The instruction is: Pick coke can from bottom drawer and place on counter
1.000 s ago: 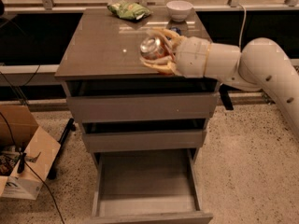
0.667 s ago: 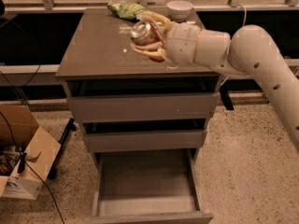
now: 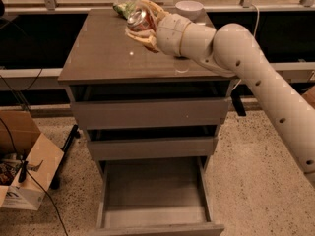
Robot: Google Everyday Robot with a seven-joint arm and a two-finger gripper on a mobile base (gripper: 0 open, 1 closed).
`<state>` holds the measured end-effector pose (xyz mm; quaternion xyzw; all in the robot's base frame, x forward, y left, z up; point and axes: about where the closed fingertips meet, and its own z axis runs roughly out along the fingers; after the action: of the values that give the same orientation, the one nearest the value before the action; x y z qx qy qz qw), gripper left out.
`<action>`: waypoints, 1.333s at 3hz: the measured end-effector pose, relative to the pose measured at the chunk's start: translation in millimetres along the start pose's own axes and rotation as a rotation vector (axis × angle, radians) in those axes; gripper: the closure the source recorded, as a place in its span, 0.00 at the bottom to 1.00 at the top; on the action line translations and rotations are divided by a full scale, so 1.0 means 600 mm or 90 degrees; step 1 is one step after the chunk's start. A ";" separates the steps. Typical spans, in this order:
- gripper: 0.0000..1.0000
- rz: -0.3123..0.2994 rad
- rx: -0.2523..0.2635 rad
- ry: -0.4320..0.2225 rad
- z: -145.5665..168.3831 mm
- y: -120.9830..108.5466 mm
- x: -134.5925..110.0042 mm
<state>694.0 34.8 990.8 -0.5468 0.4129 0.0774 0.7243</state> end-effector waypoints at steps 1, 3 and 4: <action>1.00 0.051 0.058 0.059 0.046 -0.027 0.079; 1.00 0.136 0.102 0.086 0.068 -0.040 0.170; 0.81 0.178 0.110 0.079 0.073 -0.037 0.200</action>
Offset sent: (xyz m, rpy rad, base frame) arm 0.1139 -0.0143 -0.0542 0.1028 0.1843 -0.2713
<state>806.7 23.2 927.8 -0.4235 0.5341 0.1075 0.7237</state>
